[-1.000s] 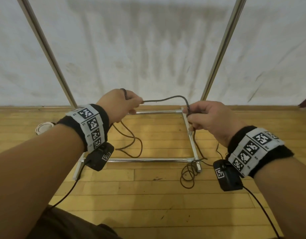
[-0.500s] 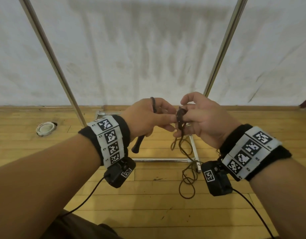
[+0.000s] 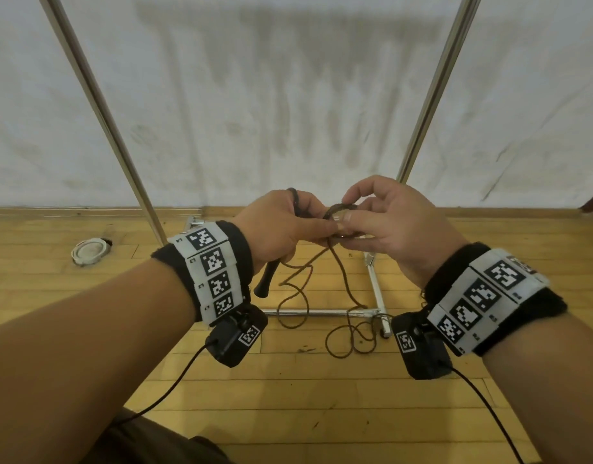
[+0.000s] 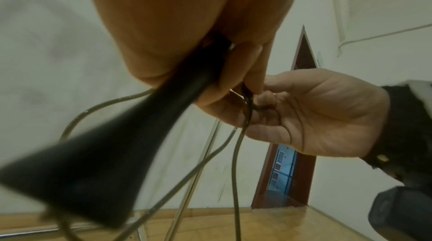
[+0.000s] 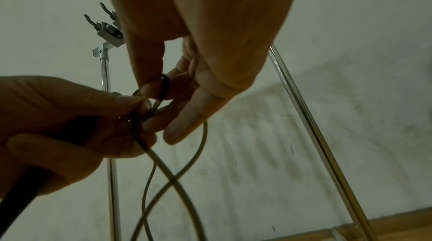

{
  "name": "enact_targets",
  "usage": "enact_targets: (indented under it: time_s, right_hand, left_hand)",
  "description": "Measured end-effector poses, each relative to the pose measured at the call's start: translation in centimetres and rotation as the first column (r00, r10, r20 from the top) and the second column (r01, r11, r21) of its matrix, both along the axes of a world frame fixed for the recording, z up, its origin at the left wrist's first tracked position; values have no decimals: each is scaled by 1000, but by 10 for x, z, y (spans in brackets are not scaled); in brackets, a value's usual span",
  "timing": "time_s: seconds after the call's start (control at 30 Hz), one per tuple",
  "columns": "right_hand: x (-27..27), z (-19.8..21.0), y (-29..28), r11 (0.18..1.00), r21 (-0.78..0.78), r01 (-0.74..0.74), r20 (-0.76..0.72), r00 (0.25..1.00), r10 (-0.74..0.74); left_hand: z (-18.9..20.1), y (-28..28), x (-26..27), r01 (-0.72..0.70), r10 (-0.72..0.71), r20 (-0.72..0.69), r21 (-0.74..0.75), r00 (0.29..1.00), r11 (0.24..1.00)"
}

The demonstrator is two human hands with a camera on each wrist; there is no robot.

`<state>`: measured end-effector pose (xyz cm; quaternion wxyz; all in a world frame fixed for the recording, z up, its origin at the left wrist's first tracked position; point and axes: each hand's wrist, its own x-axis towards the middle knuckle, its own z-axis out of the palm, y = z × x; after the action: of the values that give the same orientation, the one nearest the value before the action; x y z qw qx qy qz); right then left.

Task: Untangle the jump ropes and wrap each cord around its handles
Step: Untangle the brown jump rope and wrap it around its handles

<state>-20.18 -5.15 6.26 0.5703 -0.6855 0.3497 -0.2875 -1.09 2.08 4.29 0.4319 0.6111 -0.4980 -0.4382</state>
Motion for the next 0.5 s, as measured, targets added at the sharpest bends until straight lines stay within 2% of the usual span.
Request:
enact_targets:
  time_s: [0.13,0.2,0.27,0.33,0.5]
  right_hand:
    - [-7,6,-4,992,-114,-47,-85,996,37]
    - [-8,9,-4,977,-198,-79,-187,981,42]
    - [-10,10,-7,922,-360,-144,-355,935,7]
    - [-11,11,-9,856,-474,-208,-463,886,-41]
    - [-8,2,-9,814,-563,-143,-446,882,-153]
  left_hand:
    - [6,-1,4,-39,41,102,-19,994,999]
    - [7,-1,4,-17,22,163,-28,986,999]
    - [8,0,2,10,-4,205,-26,979,1000]
    - [9,1,1,21,-13,253,-27,967,999]
    - [9,-1,1,-20,41,211,-101,977,995]
